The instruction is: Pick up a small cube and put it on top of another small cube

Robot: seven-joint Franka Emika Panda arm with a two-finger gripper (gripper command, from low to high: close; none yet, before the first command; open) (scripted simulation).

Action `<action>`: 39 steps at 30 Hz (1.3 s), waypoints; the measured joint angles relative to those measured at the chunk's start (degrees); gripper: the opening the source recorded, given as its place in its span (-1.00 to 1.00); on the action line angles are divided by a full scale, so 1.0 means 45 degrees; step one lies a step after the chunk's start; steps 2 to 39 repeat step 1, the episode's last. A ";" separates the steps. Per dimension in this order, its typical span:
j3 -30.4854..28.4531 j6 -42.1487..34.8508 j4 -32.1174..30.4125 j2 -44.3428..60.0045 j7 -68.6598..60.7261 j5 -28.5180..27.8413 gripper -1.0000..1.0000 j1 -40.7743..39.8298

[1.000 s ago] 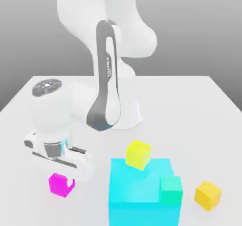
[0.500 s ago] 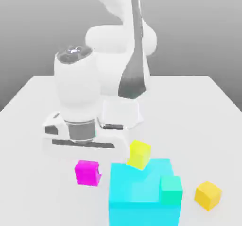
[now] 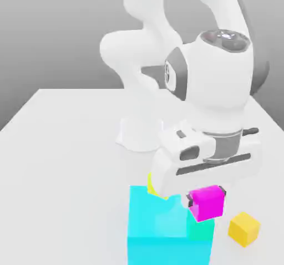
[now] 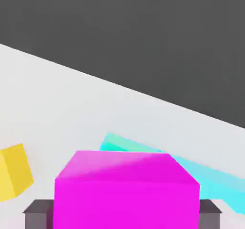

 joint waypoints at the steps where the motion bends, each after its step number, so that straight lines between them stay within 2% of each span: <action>1: 0.0000 0.0000 0.0000 0.0000 0.0000 0.0000 1.00 0.0000; 39: 0.0000 0.0000 0.0000 0.0000 0.0000 0.0000 1.00 0.0000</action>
